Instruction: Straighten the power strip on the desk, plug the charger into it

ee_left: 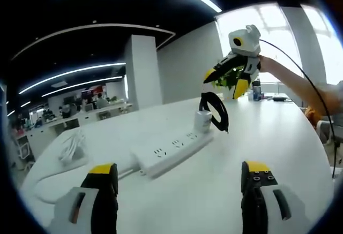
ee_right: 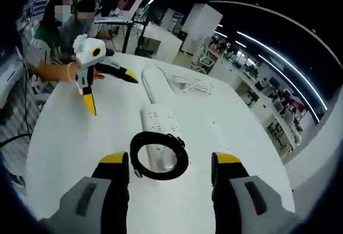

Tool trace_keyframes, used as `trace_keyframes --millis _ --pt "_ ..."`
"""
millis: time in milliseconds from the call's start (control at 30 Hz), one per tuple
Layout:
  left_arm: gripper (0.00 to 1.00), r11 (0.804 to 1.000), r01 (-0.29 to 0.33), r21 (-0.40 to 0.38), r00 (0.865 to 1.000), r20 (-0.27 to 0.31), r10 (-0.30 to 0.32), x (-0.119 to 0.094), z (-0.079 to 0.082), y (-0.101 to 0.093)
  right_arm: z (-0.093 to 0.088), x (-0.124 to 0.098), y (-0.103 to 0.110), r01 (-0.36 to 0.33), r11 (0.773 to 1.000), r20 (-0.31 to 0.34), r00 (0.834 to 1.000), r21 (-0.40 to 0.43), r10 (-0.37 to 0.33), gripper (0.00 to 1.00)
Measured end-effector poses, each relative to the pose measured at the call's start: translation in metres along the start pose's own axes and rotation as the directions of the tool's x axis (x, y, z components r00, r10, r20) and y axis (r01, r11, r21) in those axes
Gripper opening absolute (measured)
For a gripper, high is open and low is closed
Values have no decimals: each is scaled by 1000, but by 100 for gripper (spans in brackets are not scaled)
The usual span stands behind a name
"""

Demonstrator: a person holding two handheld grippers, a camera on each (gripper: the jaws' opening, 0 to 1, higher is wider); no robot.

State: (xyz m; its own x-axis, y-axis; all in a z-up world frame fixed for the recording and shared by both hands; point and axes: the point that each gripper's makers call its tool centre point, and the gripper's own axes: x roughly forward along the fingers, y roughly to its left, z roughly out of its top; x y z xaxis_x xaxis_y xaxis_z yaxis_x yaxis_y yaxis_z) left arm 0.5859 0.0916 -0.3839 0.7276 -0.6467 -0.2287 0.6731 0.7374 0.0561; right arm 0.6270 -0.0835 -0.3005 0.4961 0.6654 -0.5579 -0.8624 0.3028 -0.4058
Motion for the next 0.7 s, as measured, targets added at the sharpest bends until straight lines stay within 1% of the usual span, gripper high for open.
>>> trace_keyframes --millis 67,133,167,200,267,300,367,400,500,567,600,633,667,700 --pt "97 1000 -1 -1 1000 2 1 0 1 0 3 -2 -1 14 1000 40 999 17 -15 67" --pt "97 1000 0 -4 1000 7 0 -1 2 1 5 -4 3 18 1000 68 998 22 -19 72" --pt "97 1000 -1 -5 1000 8 1 -1 2 1 8 -4 4 24 999 94 995 38 -28 76" --pt "97 1000 -1 -5 1000 9 1 -2 2 1 13 -5 6 29 997 131 991 65 -37 79" --pt "97 1000 -1 -5 1000 13 1 -2 3 1 18 -6 10 14 996 175 984 92 -30 82" --pt "97 1000 -2 -6 1000 14 2 -2 4 1 23 -7 13 11 994 210 977 111 -34 83" --pt "97 1000 -2 -6 1000 15 2 -3 4 1 24 -9 16 5 994 221 975 110 -30 86" --pt "97 1000 -2 -7 1000 15 2 -3 4 1 25 -9 18 6 994 228 973 108 -31 89" --pt "97 1000 -3 -8 1000 18 3 -4 5 2 31 -11 22 17 994 250 967 111 -45 96" --pt "98 1000 -6 -11 1000 23 7 -6 6 3 36 -13 29 35 994 271 961 103 -62 96" --pt "98 1000 -6 -13 1000 28 7 -7 8 3 36 -13 29 42 994 267 961 99 -68 96" --pt "98 1000 -6 -18 999 35 7 -8 9 4 33 -14 28 84 994 242 965 76 -100 96" --pt "99 1000 -5 -22 999 39 6 -9 10 4 31 -15 27 127 991 231 963 51 -136 96" --pt "99 1000 -2 -30 999 49 3 -11 13 4 28 -15 27 150 987 213 964 52 -157 96"
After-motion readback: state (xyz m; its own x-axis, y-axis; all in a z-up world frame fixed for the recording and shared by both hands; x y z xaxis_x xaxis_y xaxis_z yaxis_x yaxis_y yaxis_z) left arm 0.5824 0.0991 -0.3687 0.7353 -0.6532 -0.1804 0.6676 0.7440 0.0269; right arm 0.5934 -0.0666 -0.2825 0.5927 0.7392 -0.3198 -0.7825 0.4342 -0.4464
